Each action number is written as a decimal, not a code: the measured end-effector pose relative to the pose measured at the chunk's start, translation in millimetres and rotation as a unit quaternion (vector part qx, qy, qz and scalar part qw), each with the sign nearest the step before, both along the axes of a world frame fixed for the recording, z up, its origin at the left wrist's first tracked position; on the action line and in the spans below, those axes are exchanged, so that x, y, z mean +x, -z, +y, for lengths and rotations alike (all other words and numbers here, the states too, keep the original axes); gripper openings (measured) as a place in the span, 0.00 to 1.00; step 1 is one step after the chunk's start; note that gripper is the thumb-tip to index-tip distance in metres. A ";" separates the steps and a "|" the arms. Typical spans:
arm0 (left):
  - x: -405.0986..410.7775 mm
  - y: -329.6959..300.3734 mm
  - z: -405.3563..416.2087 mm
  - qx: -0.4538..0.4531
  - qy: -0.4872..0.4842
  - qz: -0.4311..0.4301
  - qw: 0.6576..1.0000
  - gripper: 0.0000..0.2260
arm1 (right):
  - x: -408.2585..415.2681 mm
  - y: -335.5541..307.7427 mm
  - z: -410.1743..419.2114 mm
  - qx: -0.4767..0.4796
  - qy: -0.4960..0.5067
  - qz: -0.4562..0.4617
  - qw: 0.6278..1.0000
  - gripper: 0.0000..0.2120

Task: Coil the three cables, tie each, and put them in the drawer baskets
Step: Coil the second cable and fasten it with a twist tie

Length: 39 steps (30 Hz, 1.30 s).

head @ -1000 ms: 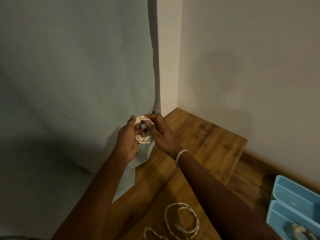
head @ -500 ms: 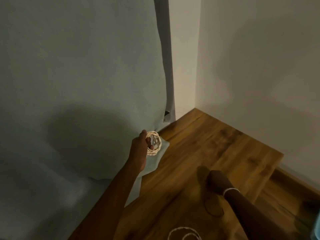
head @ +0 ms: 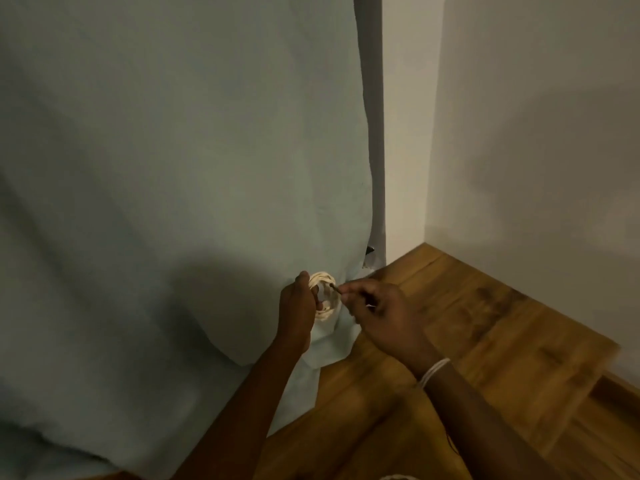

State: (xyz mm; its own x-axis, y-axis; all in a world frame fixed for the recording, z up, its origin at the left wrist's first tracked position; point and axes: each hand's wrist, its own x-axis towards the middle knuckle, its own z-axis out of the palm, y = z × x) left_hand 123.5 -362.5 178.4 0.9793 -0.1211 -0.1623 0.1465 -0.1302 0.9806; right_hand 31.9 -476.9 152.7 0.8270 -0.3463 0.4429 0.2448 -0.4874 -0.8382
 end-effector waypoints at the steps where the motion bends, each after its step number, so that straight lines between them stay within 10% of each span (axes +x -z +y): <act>1: -1.9 -4.2 3.1 -0.005 -0.006 -0.004 1.000 0.16 | 6.8 -2.2 12.1 -0.025 0.012 -0.011 1.000 0.08; 10: -10.1 -21.3 34.4 -0.066 -0.029 -0.081 0.994 0.11 | 23.1 -19.2 66.3 -0.169 0.123 -0.026 0.977 0.07; 23: -23.6 -39.7 41.1 -0.117 0.035 0.022 0.992 0.15 | 4.8 -33.6 67.2 -0.397 0.167 -0.165 0.887 0.18; 28: -21.2 -43.0 40.6 -0.154 0.054 0.047 0.985 0.15 | 6.9 -36.7 60.4 -0.405 0.140 -0.229 0.874 0.09; 33: -17.4 -38.4 42.1 -0.191 0.091 0.088 0.973 0.21 | 13.9 -23.8 56.6 -0.424 0.105 -0.180 0.881 0.25; 39: -16.1 -42.7 44.5 -0.206 0.087 0.127 0.966 0.16 | 9.7 -31.6 59.9 -0.353 0.040 -0.203 0.912 0.12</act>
State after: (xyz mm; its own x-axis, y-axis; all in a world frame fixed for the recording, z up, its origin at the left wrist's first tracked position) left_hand 107.4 -318.0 221.1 0.8734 -0.3861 -0.2969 0.3998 0.2201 0.8898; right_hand 41.6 -417.0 184.4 0.5300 0.0924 0.8429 0.4053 -0.9007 -0.1562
